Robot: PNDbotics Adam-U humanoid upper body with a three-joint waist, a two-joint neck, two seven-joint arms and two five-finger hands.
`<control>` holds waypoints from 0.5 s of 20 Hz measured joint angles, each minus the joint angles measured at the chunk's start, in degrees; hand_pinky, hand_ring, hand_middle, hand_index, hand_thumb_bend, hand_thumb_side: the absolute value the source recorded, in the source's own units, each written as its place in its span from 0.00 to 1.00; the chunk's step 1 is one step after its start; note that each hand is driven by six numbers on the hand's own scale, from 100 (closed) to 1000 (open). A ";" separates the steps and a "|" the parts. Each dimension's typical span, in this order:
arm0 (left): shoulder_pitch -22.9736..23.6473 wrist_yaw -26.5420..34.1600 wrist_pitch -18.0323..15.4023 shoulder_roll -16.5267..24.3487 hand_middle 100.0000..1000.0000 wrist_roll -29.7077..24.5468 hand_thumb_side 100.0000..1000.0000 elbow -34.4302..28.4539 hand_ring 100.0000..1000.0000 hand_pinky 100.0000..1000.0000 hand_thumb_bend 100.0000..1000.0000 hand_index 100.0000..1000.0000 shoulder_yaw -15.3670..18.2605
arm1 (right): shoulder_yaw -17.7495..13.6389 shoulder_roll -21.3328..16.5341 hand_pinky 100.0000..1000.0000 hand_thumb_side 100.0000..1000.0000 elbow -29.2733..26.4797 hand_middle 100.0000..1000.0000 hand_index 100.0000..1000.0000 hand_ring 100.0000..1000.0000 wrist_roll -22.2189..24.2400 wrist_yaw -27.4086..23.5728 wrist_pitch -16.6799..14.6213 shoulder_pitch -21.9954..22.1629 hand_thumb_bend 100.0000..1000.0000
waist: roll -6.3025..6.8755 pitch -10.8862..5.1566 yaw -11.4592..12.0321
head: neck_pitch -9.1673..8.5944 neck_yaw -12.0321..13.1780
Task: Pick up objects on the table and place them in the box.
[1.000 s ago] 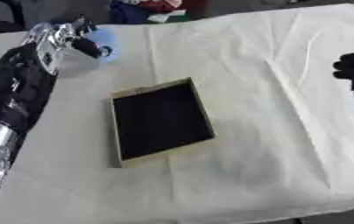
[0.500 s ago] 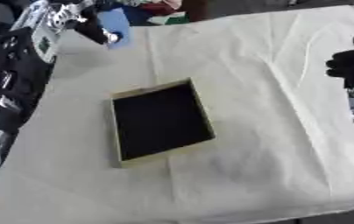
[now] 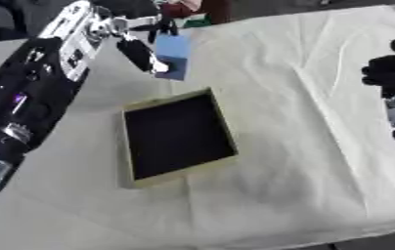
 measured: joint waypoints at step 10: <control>4.86 3.79 -6.02 0.06 0.63 -6.11 0.40 -1.93 0.66 0.77 0.45 0.77 -4.02 | -0.17 0.00 0.69 0.45 0.00 0.64 0.86 0.69 -0.02 -0.01 0.01 -0.05 0.00 | 0.04 -0.01 0.71 | 0.00 -0.45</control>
